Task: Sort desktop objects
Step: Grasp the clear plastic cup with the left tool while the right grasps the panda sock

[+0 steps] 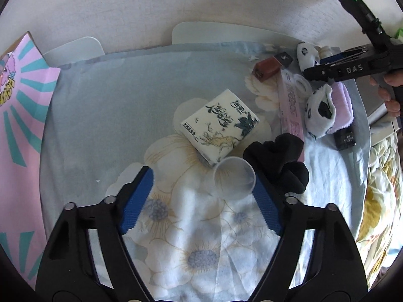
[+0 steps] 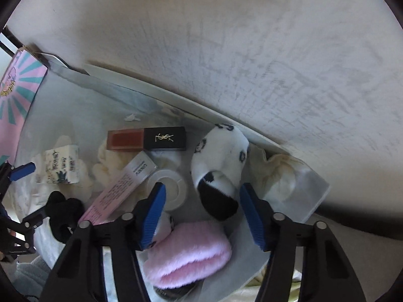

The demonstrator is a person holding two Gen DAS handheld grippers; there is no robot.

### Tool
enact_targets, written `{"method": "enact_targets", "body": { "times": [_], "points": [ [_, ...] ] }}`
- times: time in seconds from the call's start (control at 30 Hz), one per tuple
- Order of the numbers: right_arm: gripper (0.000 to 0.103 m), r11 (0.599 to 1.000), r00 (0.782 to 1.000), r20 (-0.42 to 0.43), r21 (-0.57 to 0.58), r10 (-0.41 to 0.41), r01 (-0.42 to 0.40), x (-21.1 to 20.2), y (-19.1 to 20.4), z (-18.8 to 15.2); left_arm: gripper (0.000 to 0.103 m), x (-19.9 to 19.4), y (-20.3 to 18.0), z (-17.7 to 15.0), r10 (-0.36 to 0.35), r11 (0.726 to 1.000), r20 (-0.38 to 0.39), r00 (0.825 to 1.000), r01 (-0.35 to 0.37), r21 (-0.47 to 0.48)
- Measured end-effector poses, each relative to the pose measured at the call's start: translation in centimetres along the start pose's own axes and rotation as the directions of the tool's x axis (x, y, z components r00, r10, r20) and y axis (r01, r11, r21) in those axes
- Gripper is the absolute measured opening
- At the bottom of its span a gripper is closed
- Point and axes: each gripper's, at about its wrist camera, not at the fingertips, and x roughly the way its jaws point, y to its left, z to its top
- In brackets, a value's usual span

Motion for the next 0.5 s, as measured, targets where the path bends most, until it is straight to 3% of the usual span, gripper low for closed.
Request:
{"method": "enact_targets", "body": {
  "times": [0.07, 0.23, 0.37, 0.5],
  "points": [
    [0.054, 1.000, 1.000, -0.002, 0.000, -0.008, 0.008, 0.3, -0.2, 0.3, 0.066, 0.4, 0.1, 0.1, -0.005, 1.000, -0.012, 1.000, 0.005, -0.007],
    [0.052, 1.000, 1.000, -0.007, 0.010, -0.020, 0.020, 0.9, -0.7, 0.4, 0.033, 1.0, -0.1, 0.2, 0.000, 1.000, -0.023, 1.000, 0.000, 0.013],
    [0.032, 1.000, 1.000, 0.007, -0.004, -0.023, 0.023, 0.3, -0.8, 0.1, 0.027, 0.8, 0.1, 0.3, -0.006, 1.000, -0.017, 1.000, 0.007, 0.007],
    [0.031, 1.000, 1.000, 0.028, -0.005, -0.003, 0.003, -0.9, -0.7, -0.6, 0.027, -0.2, 0.4, 0.2, -0.013, 1.000, -0.008, 1.000, 0.013, 0.011]
  ]
}}
